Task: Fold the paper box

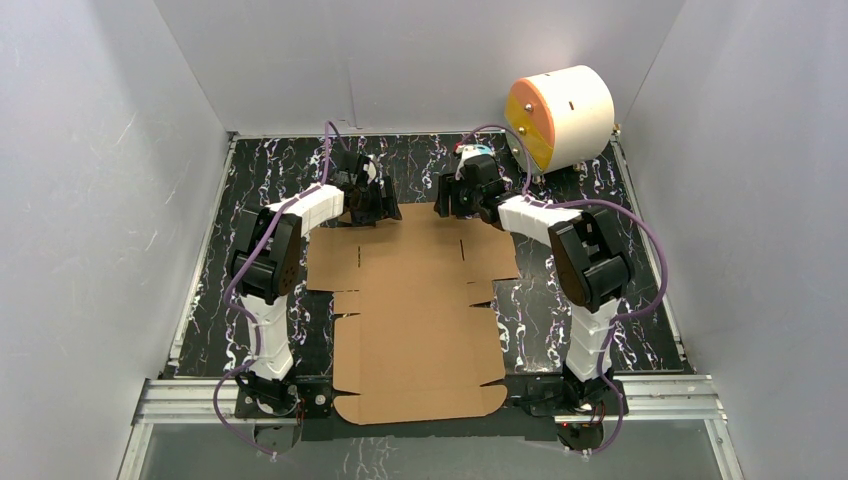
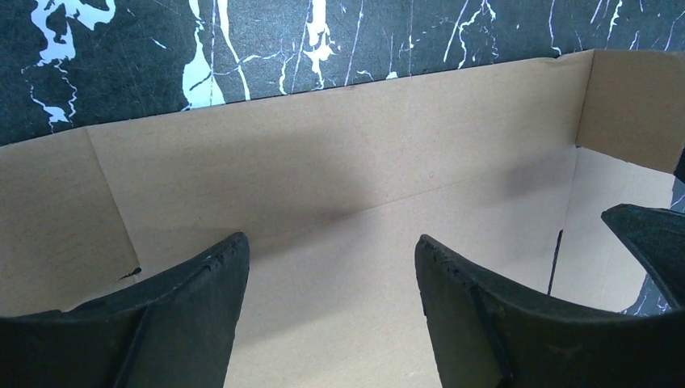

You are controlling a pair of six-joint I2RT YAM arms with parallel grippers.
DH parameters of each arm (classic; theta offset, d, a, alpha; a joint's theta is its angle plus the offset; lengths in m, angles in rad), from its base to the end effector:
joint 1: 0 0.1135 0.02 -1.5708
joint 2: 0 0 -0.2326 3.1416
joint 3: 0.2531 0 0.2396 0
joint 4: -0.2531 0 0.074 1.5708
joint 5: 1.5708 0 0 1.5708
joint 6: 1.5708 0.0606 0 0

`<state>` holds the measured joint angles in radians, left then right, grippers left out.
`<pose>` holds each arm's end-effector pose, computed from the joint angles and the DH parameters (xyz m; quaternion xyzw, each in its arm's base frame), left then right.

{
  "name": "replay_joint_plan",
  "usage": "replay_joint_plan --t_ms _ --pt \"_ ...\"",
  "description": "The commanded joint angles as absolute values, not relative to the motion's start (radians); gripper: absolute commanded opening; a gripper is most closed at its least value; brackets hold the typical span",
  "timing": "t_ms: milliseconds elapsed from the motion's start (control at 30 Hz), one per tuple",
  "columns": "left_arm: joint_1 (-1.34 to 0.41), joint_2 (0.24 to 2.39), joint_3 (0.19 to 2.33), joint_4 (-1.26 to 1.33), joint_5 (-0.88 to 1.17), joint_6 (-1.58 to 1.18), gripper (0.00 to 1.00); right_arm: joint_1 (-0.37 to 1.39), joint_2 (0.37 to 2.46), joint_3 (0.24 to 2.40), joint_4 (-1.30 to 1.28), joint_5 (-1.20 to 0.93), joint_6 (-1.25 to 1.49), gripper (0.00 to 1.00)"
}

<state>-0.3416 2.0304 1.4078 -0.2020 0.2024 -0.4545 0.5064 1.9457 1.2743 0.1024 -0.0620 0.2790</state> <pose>0.4078 -0.1579 0.1375 -0.0155 0.9270 -0.2273 0.2978 0.3807 0.2154 0.1602 -0.1143 0.8694 0.2088 0.4330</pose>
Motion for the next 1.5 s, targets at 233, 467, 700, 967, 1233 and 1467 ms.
replay_joint_plan --t_ms 233,467,700,967,1233,1467 --pt "-0.350 1.854 1.444 -0.296 0.186 -0.476 0.76 0.513 1.807 1.269 0.078 -0.034 0.192 0.82" --pt "-0.317 1.698 1.354 -0.326 0.161 -0.485 0.79 0.513 1.696 1.172 0.057 -0.063 0.199 0.86" --pt "-0.215 1.493 1.185 -0.369 0.150 -0.484 0.84 0.526 1.600 1.071 0.057 -0.115 0.221 0.87" --pt "-0.026 1.352 1.021 -0.388 0.209 -0.468 0.89 0.575 1.579 0.971 0.133 -0.234 0.276 0.87" --pt "0.135 1.410 0.921 -0.355 0.353 -0.480 0.88 0.607 1.646 0.938 0.194 -0.282 0.301 0.88" --pt "0.141 1.489 0.917 -0.347 0.372 -0.445 0.77 0.615 1.687 0.930 0.220 -0.283 0.293 0.88"
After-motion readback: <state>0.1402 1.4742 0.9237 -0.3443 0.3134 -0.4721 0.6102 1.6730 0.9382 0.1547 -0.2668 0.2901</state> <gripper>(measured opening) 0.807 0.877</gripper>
